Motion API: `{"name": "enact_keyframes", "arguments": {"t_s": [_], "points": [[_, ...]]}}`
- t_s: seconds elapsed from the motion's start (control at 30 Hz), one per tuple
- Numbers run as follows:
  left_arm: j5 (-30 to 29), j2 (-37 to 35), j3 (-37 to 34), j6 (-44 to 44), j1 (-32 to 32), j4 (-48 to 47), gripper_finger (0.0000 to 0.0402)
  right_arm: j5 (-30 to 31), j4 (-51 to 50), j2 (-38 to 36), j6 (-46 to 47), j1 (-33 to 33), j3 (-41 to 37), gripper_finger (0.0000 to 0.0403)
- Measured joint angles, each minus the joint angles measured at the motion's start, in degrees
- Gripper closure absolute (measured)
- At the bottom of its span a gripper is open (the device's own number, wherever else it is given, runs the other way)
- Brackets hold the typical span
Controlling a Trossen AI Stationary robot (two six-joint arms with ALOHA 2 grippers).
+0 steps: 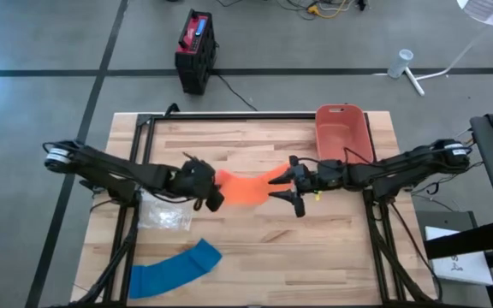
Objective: Roll bandage
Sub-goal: Roll the orange bandage
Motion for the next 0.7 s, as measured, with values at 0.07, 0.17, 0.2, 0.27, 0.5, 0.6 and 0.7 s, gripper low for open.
{"name": "enact_keyframes", "arguments": {"t_s": [0.07, 0.17, 0.2, 0.27, 0.5, 0.6, 0.7], "points": [[-2.9, -0.8, 3.5, 5.9, -0.2, -0.3, 0.0281, 0.0, 1.0, 2.5, 0.0, 0.0, 0.8, 0.023], [-6.2, 0.0, 10.0, 16.0, -0.9, -1.4, 0.0282, 0.0, 0.6, 6.3, 0.1, 0.0, 4.5, 0.0231], [-7.3, 0.8, 12.5, 19.4, -1.3, -1.6, 0.0282, -0.1, 0.3, 7.1, 0.5, 0.0, 5.8, 0.023], [-9.9, 2.8, 17.2, 25.7, -2.2, -4.2, 0.0283, -0.1, 0.3, 8.3, 1.3, 0.0, 8.9, 0.0227], [-33.2, 12.3, 33.3, 40.7, -7.6, -21.9, 0.0283, 0.0, -16.5, 6.0, -4.6, -0.6, 20.5, 0.022], [-42.9, 15.6, 41.2, 48.6, -9.9, -25.5, 0.0283, 0.1, -25.3, 4.8, -8.4, -1.2, 26.6, 0.022], [-46.0, 18.6, 48.7, 57.6, -10.9, -24.9, 0.0283, 0.7, -31.9, 3.8, -12.9, -1.8, 32.9, 0.0219]]}}
